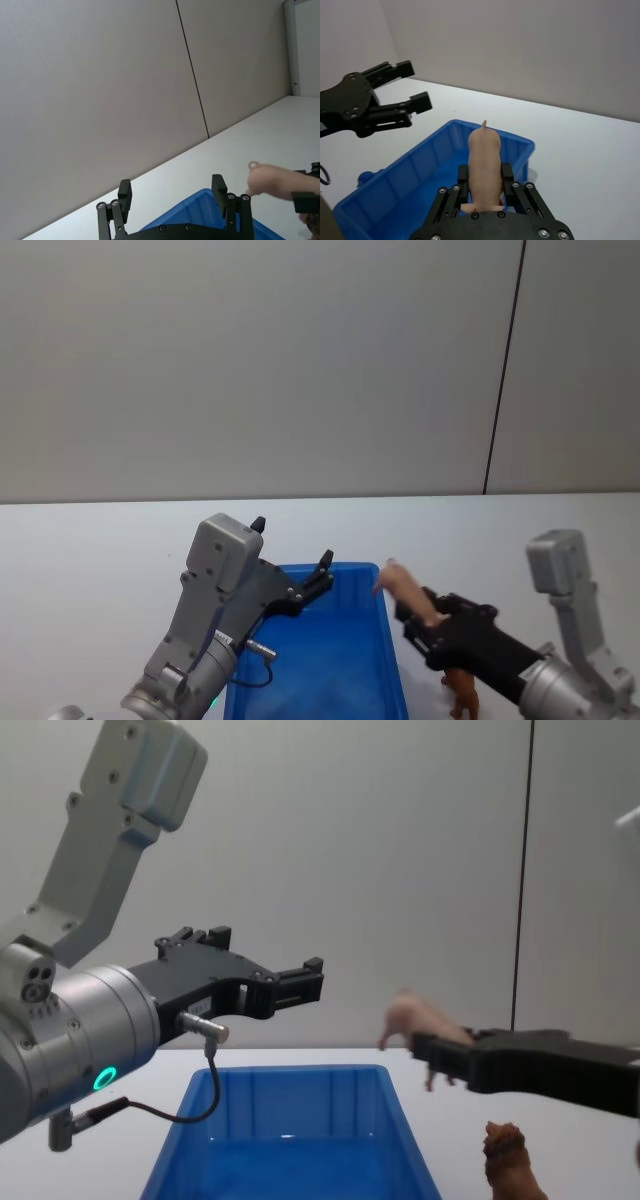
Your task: Pick up the two dolls from the table and place them into the box.
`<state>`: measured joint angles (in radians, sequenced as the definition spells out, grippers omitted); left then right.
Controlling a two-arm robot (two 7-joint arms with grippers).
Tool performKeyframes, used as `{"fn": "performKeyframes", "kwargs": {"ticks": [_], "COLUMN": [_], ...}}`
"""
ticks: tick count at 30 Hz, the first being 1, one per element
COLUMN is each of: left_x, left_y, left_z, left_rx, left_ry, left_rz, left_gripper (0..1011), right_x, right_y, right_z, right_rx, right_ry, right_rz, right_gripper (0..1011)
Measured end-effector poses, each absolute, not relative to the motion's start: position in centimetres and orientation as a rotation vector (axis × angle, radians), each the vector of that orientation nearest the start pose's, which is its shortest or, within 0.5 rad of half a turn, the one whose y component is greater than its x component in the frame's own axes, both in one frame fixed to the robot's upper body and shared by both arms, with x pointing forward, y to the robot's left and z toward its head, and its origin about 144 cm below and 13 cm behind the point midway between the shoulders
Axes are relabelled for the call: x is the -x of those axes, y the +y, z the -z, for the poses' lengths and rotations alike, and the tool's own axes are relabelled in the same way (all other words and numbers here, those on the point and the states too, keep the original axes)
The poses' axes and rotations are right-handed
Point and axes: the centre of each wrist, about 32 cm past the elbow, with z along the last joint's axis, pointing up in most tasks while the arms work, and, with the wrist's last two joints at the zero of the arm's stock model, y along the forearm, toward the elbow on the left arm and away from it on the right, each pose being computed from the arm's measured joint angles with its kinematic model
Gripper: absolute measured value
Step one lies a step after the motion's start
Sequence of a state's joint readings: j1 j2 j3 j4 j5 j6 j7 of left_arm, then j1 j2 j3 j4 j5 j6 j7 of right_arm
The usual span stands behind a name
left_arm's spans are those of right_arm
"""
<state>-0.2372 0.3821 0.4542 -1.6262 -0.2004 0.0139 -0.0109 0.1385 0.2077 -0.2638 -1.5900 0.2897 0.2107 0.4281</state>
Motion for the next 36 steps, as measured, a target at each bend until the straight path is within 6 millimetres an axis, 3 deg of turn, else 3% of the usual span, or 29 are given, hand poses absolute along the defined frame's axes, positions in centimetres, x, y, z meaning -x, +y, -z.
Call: {"fn": "performKeyframes", "kwargs": {"ticks": [12,27,32,36], "left_x": [-49.2,-49.2,-49.2,-49.2], "left_y": [19.8,19.8,19.8,19.8], "left_z": [-120.4,-120.4,-120.4,-120.4], "left_rx": [-0.061,-0.061,-0.061,-0.061], "left_ry": [-0.268,-0.268,-0.268,-0.268], "left_rz": [-1.124,-1.124,-1.124,-1.124], "left_gripper": [1008,1008,1008,1008], "right_x": [-50.8,-51.7,-51.5,-51.1], "right_y": [-18.6,-17.7,-17.7,-17.9], "right_z": [-117.5,-117.1,-117.2,-117.4], "right_rx": [0.036,0.050,0.051,0.051], "right_ry": [0.150,0.170,0.164,0.156], "right_rz": [0.750,0.738,0.763,0.792], "right_gripper": [390,875,986,1001]}}
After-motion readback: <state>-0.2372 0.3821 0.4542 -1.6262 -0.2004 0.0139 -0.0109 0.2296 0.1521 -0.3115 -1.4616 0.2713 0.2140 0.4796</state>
